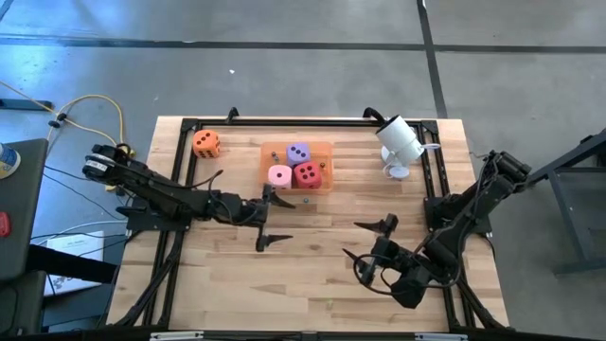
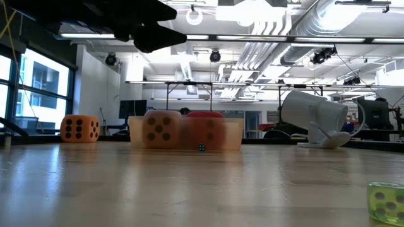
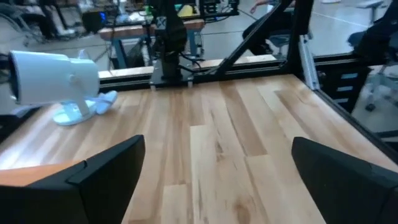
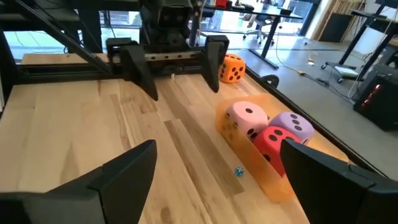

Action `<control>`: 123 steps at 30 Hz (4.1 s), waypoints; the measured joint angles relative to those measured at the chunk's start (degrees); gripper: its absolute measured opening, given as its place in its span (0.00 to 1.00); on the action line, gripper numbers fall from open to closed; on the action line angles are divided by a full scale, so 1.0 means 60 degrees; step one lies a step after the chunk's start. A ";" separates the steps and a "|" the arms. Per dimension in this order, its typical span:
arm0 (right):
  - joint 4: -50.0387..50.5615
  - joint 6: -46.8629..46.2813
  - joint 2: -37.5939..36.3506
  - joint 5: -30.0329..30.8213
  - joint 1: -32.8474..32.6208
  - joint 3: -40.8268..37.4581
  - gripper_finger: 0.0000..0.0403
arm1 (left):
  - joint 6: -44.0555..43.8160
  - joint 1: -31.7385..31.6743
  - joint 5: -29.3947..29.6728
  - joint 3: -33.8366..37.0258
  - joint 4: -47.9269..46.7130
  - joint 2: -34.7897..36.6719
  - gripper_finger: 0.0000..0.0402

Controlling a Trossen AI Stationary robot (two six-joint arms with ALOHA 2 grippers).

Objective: Pick & Place Dice
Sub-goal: Put the large orange dice in the orange bin

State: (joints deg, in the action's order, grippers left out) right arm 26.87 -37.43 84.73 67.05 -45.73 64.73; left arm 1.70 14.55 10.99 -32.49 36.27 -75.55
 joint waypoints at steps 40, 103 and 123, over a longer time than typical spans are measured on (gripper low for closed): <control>0.0561 -0.0432 0.0000 -0.0700 0.0006 0.0000 0.83 | 0.0079 0.1282 0.2002 0.0000 0.1586 0.0047 0.99; 0.0503 -0.0222 -0.0007 -0.1276 0.0403 -0.0291 0.83 | -0.7149 -1.1834 0.1505 -0.4805 -1.6799 0.0287 0.99; 0.0404 -0.0222 -0.0007 -0.1276 0.0658 -0.0302 0.83 | -0.8106 -1.1243 0.1250 -0.4805 -1.5655 -0.0605 0.99</control>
State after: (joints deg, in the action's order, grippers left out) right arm 29.30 -38.76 84.68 59.39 -41.78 62.92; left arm -46.94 -52.91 18.49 -61.32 -57.66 -79.18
